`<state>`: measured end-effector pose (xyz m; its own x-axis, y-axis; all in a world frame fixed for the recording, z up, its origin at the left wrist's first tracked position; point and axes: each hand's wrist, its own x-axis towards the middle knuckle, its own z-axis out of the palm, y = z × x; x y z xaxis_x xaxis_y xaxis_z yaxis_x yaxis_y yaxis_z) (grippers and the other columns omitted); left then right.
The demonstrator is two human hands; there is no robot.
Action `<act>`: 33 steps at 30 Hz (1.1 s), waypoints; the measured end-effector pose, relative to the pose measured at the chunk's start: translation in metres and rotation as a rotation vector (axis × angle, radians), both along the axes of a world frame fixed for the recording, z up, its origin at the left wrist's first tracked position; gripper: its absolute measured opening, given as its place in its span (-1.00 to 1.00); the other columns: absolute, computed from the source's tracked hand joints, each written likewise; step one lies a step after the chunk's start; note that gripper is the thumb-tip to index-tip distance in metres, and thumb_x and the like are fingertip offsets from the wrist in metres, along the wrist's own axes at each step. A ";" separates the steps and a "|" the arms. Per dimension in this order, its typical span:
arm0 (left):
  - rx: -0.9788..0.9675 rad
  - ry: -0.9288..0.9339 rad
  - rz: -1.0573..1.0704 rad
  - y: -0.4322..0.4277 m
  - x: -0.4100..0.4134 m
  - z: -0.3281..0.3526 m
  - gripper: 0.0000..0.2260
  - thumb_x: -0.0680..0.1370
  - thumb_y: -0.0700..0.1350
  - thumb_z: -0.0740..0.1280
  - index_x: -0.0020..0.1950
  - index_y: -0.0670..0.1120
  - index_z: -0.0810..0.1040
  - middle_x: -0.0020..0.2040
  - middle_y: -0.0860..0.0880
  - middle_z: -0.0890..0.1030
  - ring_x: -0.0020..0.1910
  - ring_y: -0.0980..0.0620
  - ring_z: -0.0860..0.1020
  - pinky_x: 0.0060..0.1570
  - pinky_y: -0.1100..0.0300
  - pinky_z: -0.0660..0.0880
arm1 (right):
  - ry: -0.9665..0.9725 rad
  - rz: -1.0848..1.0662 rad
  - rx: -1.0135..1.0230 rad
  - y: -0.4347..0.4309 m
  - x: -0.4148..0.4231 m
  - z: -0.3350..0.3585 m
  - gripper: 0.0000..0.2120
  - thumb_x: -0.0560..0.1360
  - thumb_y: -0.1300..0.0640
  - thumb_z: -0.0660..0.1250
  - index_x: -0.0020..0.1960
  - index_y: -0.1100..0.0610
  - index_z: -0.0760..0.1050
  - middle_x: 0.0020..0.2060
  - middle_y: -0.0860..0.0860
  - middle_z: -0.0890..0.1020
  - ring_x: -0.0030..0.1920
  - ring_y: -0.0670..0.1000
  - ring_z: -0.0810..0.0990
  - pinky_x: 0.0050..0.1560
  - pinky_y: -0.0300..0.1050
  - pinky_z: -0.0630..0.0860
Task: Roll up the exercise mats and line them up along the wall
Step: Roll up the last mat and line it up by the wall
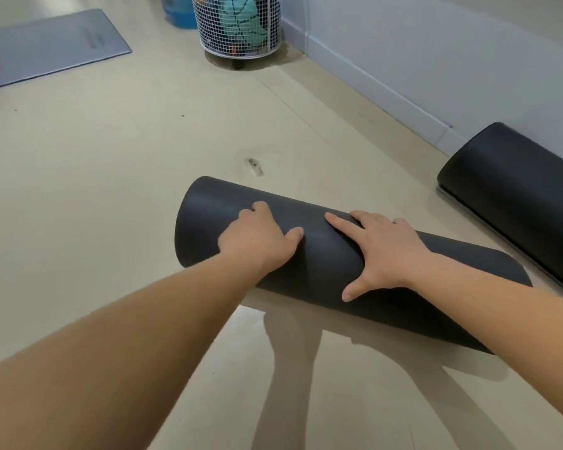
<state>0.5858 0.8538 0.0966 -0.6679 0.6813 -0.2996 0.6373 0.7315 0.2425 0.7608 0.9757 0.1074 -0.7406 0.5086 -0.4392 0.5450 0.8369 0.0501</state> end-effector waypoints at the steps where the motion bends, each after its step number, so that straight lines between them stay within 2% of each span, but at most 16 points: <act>1: 0.056 -0.059 0.099 0.000 0.020 -0.010 -0.19 0.57 0.43 0.23 0.62 -0.06 0.14 0.40 -0.14 0.41 0.24 -0.21 0.53 0.05 -0.04 0.57 | 0.031 -0.014 -0.048 0.005 0.005 0.002 0.37 0.15 -0.61 0.48 0.67 -0.29 -0.28 0.69 0.03 0.11 0.64 0.15 0.17 0.53 0.21 0.30; 3: 0.159 -0.040 0.204 -0.008 0.047 -0.029 -0.12 0.59 0.44 0.19 0.71 -0.01 -0.07 0.50 -0.14 0.25 0.38 -0.22 0.40 0.15 -0.10 0.52 | 0.144 -0.142 -0.203 0.017 0.015 0.006 0.34 0.11 -0.58 0.53 0.70 -0.22 -0.03 0.65 -0.05 0.22 0.61 0.09 0.25 0.52 0.19 0.35; 5: 0.228 0.010 0.252 -0.016 0.055 -0.040 -0.13 0.59 0.45 0.17 0.71 0.02 -0.08 0.46 -0.11 0.26 0.37 -0.17 0.37 0.14 -0.08 0.52 | 0.182 -0.263 -0.294 0.034 0.028 0.008 0.36 0.03 -0.58 0.56 0.68 -0.21 0.09 0.60 -0.07 0.32 0.58 0.10 0.30 0.51 0.20 0.38; 8: 0.311 -0.064 0.365 -0.019 0.060 -0.048 -0.11 0.54 0.48 0.25 0.70 0.12 -0.04 0.43 -0.06 0.25 0.36 -0.13 0.35 0.07 0.02 0.42 | 0.018 -0.245 -0.223 0.042 0.048 0.000 0.40 -0.04 -0.68 0.46 0.66 -0.36 -0.09 0.55 -0.01 0.34 0.51 0.18 0.38 0.42 0.22 0.44; 9: 0.348 -0.122 0.438 -0.019 0.065 -0.049 -0.08 0.52 0.47 0.30 0.70 0.14 -0.05 0.43 -0.06 0.23 0.37 -0.14 0.34 0.07 0.04 0.37 | 0.007 -0.246 -0.214 0.041 0.054 -0.006 0.38 -0.01 -0.69 0.45 0.64 -0.40 -0.14 0.55 0.00 0.32 0.49 0.18 0.38 0.40 0.21 0.46; 11: 0.429 -0.263 0.617 -0.020 0.077 -0.053 0.02 0.46 0.45 0.39 0.71 0.16 -0.12 0.47 -0.05 0.17 0.35 -0.15 0.37 0.11 0.02 0.39 | 0.016 -0.221 -0.186 0.042 0.062 -0.014 0.34 0.02 -0.73 0.38 0.62 -0.44 -0.19 0.55 0.00 0.29 0.49 0.16 0.38 0.38 0.19 0.47; 14: 0.500 -0.465 0.824 -0.018 0.090 -0.056 0.11 0.45 0.43 0.44 0.70 0.15 -0.24 0.49 -0.04 0.11 0.12 -0.06 0.46 0.08 0.04 0.43 | -0.013 -0.209 -0.205 0.047 0.062 -0.012 0.33 0.01 -0.75 0.36 0.60 -0.48 -0.22 0.57 0.02 0.27 0.50 0.19 0.37 0.42 0.19 0.44; 16: 0.532 -0.553 0.882 -0.009 0.097 -0.056 0.12 0.48 0.39 0.44 0.70 0.13 -0.31 0.52 -0.06 0.06 -0.07 0.05 0.47 0.06 0.09 0.39 | -0.049 -0.200 -0.206 0.047 0.062 -0.011 0.36 0.01 -0.73 0.40 0.59 -0.47 -0.28 0.58 0.04 0.27 0.50 0.22 0.38 0.42 0.19 0.44; 17: 0.539 -0.580 0.888 -0.004 0.102 -0.055 0.14 0.48 0.38 0.45 0.69 0.12 -0.34 0.57 -0.06 0.01 -0.10 0.06 0.47 0.07 0.09 0.39 | -0.062 -0.187 -0.186 0.046 0.061 -0.011 0.38 0.02 -0.71 0.42 0.59 -0.45 -0.31 0.57 0.06 0.28 0.49 0.22 0.39 0.41 0.18 0.46; 20: 0.516 -0.626 0.833 0.009 0.117 -0.056 0.32 0.35 0.39 0.55 0.65 0.10 -0.44 0.66 0.00 -0.21 0.05 -0.07 0.48 0.07 0.06 0.40 | -0.102 -0.171 -0.112 0.038 0.066 -0.012 0.43 0.04 -0.65 0.49 0.59 -0.39 -0.37 0.54 0.11 0.30 0.47 0.23 0.40 0.38 0.20 0.48; 23: 0.528 -0.638 0.739 0.017 0.127 -0.060 0.37 0.29 0.38 0.59 0.66 0.11 -0.41 0.66 0.06 -0.22 0.11 -0.07 0.44 0.07 0.07 0.39 | -0.145 -0.203 -0.049 0.033 0.086 -0.017 0.49 0.07 -0.57 0.56 0.58 -0.34 -0.45 0.54 0.14 0.27 0.49 0.25 0.36 0.42 0.28 0.43; 26: 0.554 -0.657 0.597 0.028 0.130 -0.065 0.34 0.31 0.31 0.64 0.68 0.12 -0.35 0.67 0.05 -0.18 0.34 -0.08 0.41 0.15 0.12 0.41 | -0.124 -0.284 -0.031 0.031 0.108 -0.023 0.47 0.13 -0.51 0.59 0.59 -0.30 -0.46 0.52 0.15 0.29 0.46 0.25 0.39 0.40 0.27 0.48; 28: 0.530 -0.682 0.473 0.040 0.134 -0.069 0.30 0.34 0.29 0.63 0.68 0.15 -0.33 0.67 0.07 -0.18 0.50 -0.12 0.34 0.29 0.07 0.43 | -0.101 -0.366 -0.004 0.034 0.125 -0.025 0.44 0.18 -0.48 0.59 0.61 -0.28 -0.43 0.50 0.15 0.31 0.45 0.24 0.42 0.39 0.26 0.50; 31: 0.528 -0.779 0.309 0.062 0.139 -0.073 0.12 0.49 0.28 0.52 0.69 0.19 -0.29 0.68 0.10 -0.18 0.58 -0.17 0.27 0.46 -0.04 0.37 | -0.077 -0.470 0.042 0.042 0.155 -0.027 0.40 0.22 -0.44 0.59 0.64 -0.24 -0.38 0.48 0.15 0.34 0.43 0.26 0.44 0.37 0.25 0.50; 33: 0.504 -0.823 0.277 0.074 0.151 -0.074 0.04 0.52 0.29 0.47 0.69 0.22 -0.25 0.69 0.09 -0.12 0.58 -0.20 0.27 0.47 -0.14 0.39 | -0.056 -0.527 0.035 0.050 0.176 -0.026 0.39 0.22 -0.45 0.59 0.63 -0.26 -0.38 0.46 0.14 0.35 0.41 0.24 0.45 0.34 0.23 0.54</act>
<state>0.7372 0.9280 0.0231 -0.5371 0.7079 -0.4588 -0.0447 0.5192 0.8535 0.9366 1.0254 0.0813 -0.3564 0.8207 -0.4465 0.8870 0.4474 0.1145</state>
